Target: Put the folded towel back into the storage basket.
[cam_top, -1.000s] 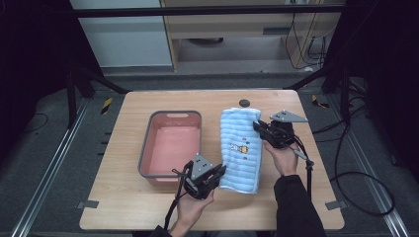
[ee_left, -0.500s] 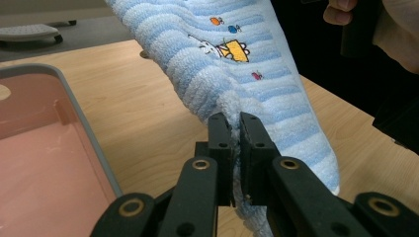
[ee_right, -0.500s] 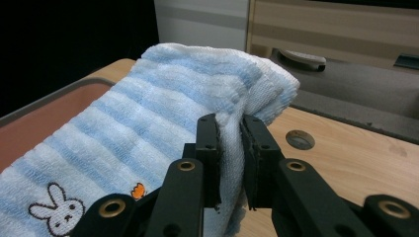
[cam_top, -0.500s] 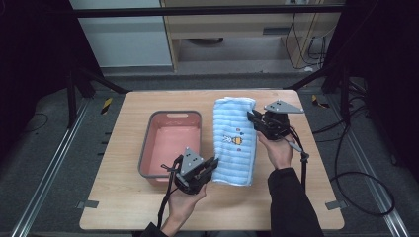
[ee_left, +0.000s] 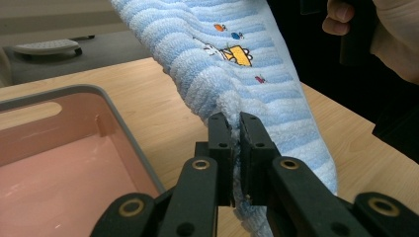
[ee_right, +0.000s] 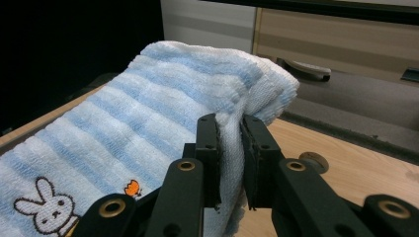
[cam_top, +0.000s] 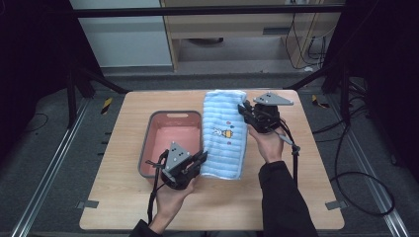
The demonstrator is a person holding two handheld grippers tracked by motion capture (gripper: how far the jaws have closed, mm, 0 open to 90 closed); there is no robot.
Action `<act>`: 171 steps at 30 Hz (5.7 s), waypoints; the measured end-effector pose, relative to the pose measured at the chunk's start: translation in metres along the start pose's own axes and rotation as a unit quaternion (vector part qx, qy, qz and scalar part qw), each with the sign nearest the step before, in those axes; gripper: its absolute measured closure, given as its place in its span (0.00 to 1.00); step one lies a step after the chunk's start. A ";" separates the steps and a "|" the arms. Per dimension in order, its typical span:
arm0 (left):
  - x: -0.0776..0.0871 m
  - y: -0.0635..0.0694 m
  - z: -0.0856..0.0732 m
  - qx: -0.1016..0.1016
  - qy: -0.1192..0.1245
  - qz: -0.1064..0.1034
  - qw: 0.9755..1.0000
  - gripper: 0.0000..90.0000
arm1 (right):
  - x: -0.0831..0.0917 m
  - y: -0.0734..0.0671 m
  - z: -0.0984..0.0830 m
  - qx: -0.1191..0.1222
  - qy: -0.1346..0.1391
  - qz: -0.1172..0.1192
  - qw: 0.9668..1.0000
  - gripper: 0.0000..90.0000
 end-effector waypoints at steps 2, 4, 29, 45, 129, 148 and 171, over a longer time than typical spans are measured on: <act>0.003 -0.003 0.001 0.000 0.002 0.003 1.000 0.94 | -0.003 -0.003 0.003 0.003 0.001 0.002 1.000 0.88; 0.005 -0.006 0.002 0.000 0.005 0.005 1.000 0.94 | -0.007 -0.006 0.007 0.005 0.003 0.005 1.000 0.88; 0.041 -0.055 0.009 0.015 0.020 0.042 0.999 0.94 | -0.041 -0.054 0.041 0.029 0.011 0.026 0.999 0.88; 0.064 -0.088 0.006 0.025 0.024 0.068 0.997 0.94 | -0.071 -0.089 0.053 0.041 0.011 0.047 0.998 0.88; 0.020 -0.142 -0.082 0.060 -0.111 0.118 0.985 0.89 | -0.171 -0.114 -0.058 0.038 -0.122 0.060 0.990 0.85; 0.044 -0.147 -0.053 0.051 -0.046 0.123 0.990 0.73 | -0.138 -0.101 -0.031 0.025 -0.064 0.052 0.996 0.56; 0.061 -0.161 -0.047 0.017 -0.030 0.121 0.992 0.39 | -0.028 -0.019 -0.067 -0.010 -0.028 0.020 0.999 0.29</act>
Point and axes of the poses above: each handheld gripper's, and its own axes: x roughly backward along the jaws, z roughly out of its top, y roughly to its right, the point moved 9 cm from there along -x, roughly forward along the jaws, and after that the axes turned 3 degrees about x, right-handed, at the moved point
